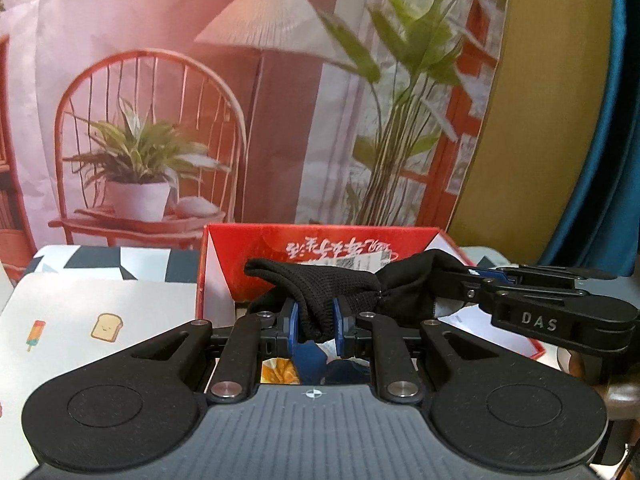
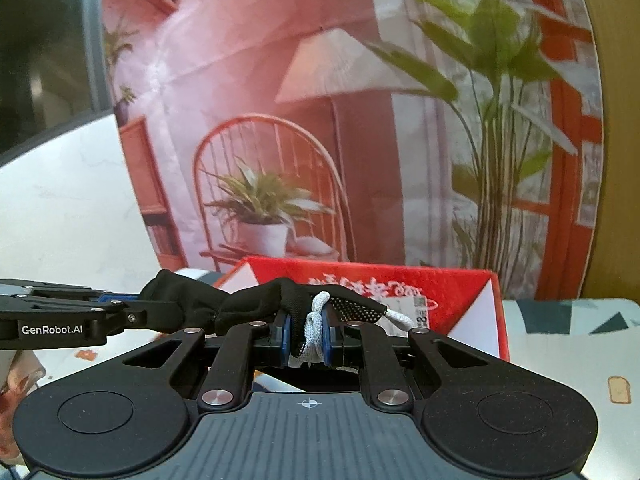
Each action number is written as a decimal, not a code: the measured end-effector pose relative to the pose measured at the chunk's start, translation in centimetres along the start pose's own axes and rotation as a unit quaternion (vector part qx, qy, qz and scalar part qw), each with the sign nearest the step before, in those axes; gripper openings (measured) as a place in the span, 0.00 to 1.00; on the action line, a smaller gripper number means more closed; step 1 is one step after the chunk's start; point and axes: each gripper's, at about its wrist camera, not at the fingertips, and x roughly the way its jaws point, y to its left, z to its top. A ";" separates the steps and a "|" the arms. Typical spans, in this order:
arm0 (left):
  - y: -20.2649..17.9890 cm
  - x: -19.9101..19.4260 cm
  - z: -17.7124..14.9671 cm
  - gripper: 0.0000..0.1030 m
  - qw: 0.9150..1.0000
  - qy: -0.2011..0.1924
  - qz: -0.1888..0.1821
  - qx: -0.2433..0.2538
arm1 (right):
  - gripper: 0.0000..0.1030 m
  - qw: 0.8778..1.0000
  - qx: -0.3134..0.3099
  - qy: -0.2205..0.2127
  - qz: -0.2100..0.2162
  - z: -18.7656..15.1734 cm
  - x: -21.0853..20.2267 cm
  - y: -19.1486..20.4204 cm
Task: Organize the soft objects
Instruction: 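Lift the black glove with both grippers and carry it over the red box, then open both grippers to drop the glove into the box, then withdraw both tools toward the clear bag of green cables, then grasp the clear cable bag with the left gripper while the right gripper grasps its edge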
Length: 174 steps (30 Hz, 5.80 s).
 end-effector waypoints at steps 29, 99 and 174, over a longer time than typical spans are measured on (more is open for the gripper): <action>0.4 2.3 -1.1 0.51 1.000 0.016 0.024 0.009 | 0.18 0.990 0.009 0.068 -0.120 -2.2 6.1 -1.6; -2.2 -8.1 -18.2 1.00 0.996 0.064 0.047 0.031 | 1.00 0.997 -0.003 0.030 -0.066 -20.0 -10.3 4.2; 0.2 -6.2 -20.0 0.45 0.986 0.145 -0.043 -0.074 | 0.14 0.991 0.052 0.107 0.065 -21.4 -8.1 5.4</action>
